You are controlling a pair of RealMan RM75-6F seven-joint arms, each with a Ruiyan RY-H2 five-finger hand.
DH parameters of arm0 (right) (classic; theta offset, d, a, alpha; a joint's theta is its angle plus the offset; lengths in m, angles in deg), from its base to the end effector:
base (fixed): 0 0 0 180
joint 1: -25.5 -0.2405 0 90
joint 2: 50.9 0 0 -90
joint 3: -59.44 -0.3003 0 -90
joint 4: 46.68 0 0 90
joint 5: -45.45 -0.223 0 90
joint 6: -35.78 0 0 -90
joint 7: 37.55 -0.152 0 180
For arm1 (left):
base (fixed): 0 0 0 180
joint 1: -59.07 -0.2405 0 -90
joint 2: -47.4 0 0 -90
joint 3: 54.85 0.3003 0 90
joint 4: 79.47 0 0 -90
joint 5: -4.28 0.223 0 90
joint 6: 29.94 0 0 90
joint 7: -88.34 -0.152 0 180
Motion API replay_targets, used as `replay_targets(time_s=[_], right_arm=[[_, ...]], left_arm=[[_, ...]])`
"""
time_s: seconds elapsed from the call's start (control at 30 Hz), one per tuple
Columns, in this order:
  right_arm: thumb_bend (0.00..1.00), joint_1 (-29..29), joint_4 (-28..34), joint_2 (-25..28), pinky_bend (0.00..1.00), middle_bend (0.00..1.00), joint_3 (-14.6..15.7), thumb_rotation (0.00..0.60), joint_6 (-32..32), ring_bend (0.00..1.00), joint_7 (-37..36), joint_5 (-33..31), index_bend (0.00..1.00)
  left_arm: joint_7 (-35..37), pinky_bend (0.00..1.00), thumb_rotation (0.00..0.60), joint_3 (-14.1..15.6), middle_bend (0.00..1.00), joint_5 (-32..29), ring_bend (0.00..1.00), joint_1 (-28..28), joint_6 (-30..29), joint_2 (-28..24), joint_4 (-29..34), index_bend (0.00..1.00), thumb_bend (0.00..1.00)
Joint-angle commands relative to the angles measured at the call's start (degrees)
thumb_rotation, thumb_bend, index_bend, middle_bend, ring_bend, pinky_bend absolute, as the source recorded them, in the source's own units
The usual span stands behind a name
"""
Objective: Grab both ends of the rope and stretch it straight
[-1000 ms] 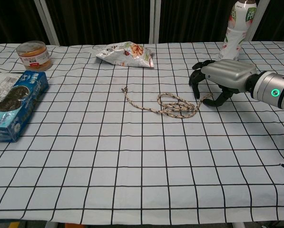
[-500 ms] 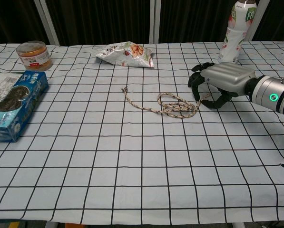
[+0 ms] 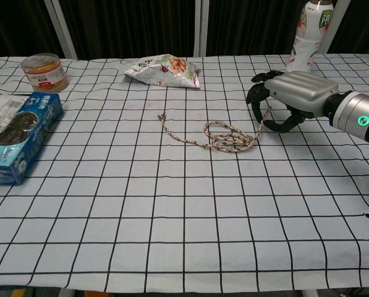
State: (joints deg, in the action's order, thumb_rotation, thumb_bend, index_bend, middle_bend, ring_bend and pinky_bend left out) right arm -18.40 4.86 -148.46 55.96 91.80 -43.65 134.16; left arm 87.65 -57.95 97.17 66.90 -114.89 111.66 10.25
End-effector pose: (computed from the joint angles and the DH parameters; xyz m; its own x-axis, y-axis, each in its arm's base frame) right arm -0.2337 -0.4196 -0.0538 0.5812 -0.1464 0.8005 -0.7255 -0.5387 0.4283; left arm -0.3379 0.2118 0.1628 0.4535 -0.0287 0.8908 0.8757 -0.1714 -0.4513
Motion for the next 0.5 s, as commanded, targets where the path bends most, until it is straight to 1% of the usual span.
replay_targets(time_s=[0.03, 0.1, 0.13, 0.2, 0.27, 0.37, 0.5], right_arm=[[0.43, 0.9, 5.8, 3.6, 0.00, 0.24, -1.1, 0.600, 1.0, 0.00, 3.2, -1.5, 0.63], [0.44, 1.2, 8.1, 4.9, 0.00, 0.24, -1.4, 0.600, 1.1, 0.00, 4.8, -2.1, 0.64], [0.44, 1.4, 9.4, 5.5, 0.00, 0.24, -1.6, 0.600, 1.2, 0.00, 6.0, -2.5, 0.64], [0.44, 1.7, 11.1, 6.3, 0.00, 0.24, -1.9, 0.600, 1.3, 0.00, 7.4, -3.1, 0.64], [0.44, 2.1, 12.8, 6.9, 0.00, 0.24, -2.0, 0.600, 1.6, 0.00, 8.7, -3.6, 0.64], [0.45, 2.7, 14.9, 7.9, 0.00, 0.23, -2.1, 0.600, 2.3, 0.00, 10.4, -4.1, 0.64], [0.45, 3.0, 16.6, 8.8, 0.00, 0.23, -2.3, 0.600, 2.4, 0.00, 12.0, -4.7, 0.64]], left_arm=[[4.4, 0.00, 0.600, -1.0, 0.04, 5.6, 0.00, 6.5, 4.3, -2.1, 1.7, 0.20, 0.16], [6.6, 0.00, 0.600, -2.0, 0.07, 7.3, 0.00, 10.2, 7.0, -1.9, 1.8, 0.24, 0.16], [8.1, 0.00, 0.600, -2.8, 0.09, 7.7, 0.00, 12.8, 9.4, -1.5, 1.7, 0.25, 0.16], [10.1, 0.00, 0.600, -3.9, 0.11, 7.4, 0.01, 17.0, 13.9, -0.5, 1.3, 0.28, 0.17], [11.8, 0.00, 0.600, -5.3, 0.12, 5.8, 0.02, 21.6, 19.5, 1.2, 0.4, 0.30, 0.17], [12.8, 0.00, 0.600, -6.8, 0.13, 3.1, 0.02, 27.8, 27.3, 5.5, -2.7, 0.32, 0.19], [10.8, 0.00, 0.600, -7.6, 0.13, 1.1, 0.02, 33.2, 33.2, 11.2, -7.2, 0.35, 0.20]])
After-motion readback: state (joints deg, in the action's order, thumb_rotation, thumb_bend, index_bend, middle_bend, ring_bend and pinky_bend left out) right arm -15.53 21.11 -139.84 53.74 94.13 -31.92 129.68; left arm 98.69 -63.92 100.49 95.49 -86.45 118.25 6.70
